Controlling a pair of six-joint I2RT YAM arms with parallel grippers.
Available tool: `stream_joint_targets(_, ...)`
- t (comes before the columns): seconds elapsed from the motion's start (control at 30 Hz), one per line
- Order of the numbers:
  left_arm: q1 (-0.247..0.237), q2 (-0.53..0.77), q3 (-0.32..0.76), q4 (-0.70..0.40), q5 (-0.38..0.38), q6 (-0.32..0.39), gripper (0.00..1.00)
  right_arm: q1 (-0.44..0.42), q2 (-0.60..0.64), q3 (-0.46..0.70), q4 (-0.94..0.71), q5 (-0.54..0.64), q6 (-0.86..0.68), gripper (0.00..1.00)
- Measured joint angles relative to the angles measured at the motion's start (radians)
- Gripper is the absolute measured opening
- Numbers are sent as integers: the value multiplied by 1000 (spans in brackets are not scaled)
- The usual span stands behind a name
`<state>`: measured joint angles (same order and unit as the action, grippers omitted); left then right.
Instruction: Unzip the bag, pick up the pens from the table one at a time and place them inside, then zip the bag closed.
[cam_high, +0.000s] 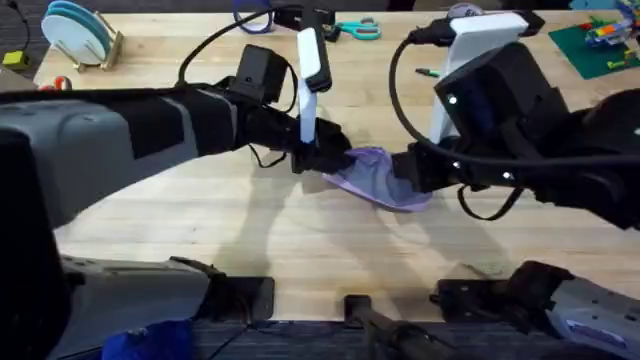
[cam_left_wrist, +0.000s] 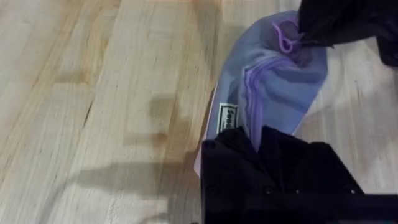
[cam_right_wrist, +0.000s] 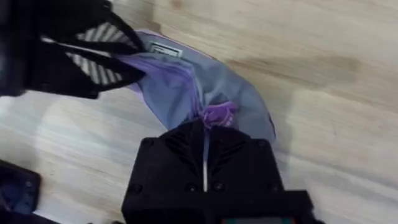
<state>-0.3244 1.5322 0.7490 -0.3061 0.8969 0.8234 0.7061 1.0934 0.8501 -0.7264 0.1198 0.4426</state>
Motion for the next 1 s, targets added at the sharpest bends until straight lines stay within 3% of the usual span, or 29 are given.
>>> stream_joint_targets(0.3,-8,0,0,1,9,0,44,59,1,26,137,-76,14,31)
stream_joint_targets(0.8,-8,0,0,2,9,0,43,62,1,34,123,-109,20,31)
stream_joint_targets(1.0,-8,0,0,2,9,0,43,62,-24,37,106,-64,6,31)
